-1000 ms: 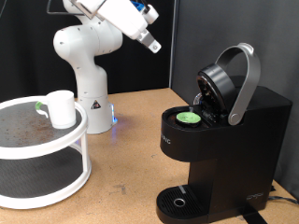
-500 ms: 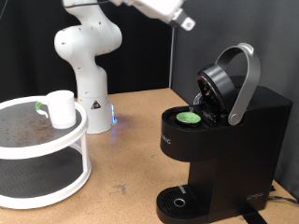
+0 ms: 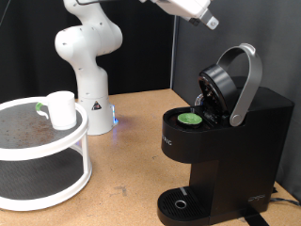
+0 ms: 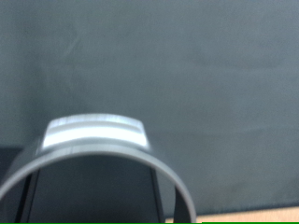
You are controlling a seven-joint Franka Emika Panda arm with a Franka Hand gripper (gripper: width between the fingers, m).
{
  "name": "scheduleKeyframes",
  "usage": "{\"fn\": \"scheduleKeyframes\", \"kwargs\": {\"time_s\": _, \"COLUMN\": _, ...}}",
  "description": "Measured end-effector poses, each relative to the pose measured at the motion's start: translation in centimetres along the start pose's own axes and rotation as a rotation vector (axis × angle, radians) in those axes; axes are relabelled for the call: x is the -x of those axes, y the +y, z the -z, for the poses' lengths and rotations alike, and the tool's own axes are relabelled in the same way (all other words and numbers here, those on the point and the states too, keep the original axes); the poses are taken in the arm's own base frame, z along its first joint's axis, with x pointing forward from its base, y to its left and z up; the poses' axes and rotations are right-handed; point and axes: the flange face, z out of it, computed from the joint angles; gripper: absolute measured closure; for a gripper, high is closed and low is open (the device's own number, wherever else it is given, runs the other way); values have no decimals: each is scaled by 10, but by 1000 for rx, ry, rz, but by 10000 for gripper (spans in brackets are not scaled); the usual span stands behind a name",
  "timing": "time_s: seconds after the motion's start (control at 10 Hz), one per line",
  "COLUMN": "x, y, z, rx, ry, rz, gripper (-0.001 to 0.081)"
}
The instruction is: Make a cup of coffee with the keurig machine
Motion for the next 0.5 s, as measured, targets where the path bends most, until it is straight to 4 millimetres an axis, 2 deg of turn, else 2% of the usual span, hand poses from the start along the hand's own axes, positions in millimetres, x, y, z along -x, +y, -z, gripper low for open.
{"fn": "scheduleKeyframes", "kwargs": {"time_s": 0.2, "x": -7, "y": -8, "z": -7, "rx": -50, "ry": 50, "rz": -24, "gripper": -1}}
{"fn": "scheduleKeyframes", "kwargs": {"time_s": 0.5, "x": -26, "y": -34, "z": -36, "rx": -76, "ry": 42, "rz": -2, "gripper": -1}}
